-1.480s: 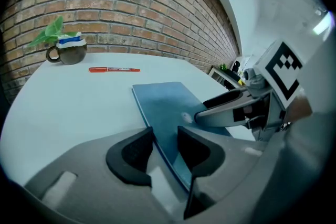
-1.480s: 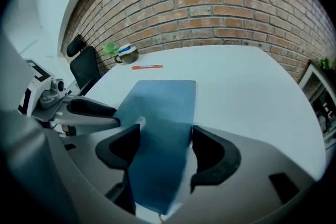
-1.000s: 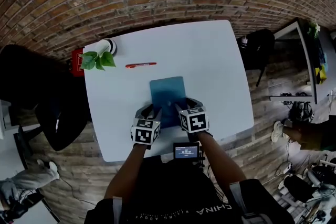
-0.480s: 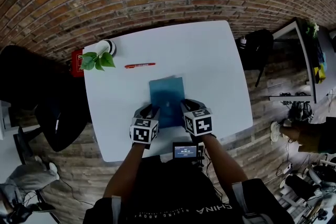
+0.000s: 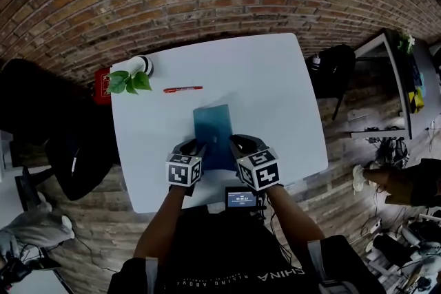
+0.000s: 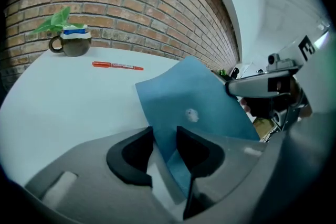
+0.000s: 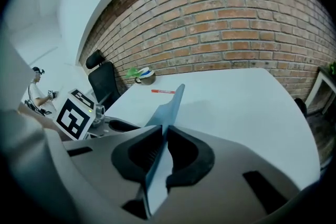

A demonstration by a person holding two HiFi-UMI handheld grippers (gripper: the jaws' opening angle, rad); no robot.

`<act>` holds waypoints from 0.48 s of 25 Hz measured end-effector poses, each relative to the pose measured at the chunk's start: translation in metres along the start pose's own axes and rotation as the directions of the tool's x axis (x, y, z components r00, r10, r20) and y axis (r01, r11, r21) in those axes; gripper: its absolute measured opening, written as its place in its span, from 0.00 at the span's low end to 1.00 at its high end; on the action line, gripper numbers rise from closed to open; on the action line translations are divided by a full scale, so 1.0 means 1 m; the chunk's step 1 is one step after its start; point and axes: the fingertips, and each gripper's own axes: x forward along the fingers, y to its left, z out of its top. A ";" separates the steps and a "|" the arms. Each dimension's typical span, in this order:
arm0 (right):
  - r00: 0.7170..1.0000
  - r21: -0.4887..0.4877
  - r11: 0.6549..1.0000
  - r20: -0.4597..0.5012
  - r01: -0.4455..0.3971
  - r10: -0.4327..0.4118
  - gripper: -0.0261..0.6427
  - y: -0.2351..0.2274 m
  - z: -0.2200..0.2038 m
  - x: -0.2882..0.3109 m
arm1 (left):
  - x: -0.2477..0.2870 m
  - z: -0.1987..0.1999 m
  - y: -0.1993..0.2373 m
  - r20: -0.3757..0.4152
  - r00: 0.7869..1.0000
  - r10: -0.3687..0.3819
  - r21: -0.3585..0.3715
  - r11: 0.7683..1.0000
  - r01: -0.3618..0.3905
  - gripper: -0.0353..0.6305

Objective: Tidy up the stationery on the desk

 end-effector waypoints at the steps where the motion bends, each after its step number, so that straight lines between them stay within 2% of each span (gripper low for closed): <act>1: 1.000 -0.010 1.000 0.006 -0.010 0.010 0.11 0.005 0.003 -0.002 | -0.001 0.000 0.000 -0.002 1.000 -0.011 -0.009 1.000 0.011 0.27; 7: 0.998 -0.052 0.997 0.035 -0.057 0.059 0.11 0.028 0.019 -0.009 | -0.006 0.001 0.001 -0.002 0.997 -0.072 -0.057 0.996 0.072 0.27; 12: 0.994 -0.094 0.991 0.051 -0.092 0.097 0.11 0.048 0.032 -0.010 | -0.012 0.004 0.003 -0.001 0.997 -0.080 -0.028 0.996 0.080 0.27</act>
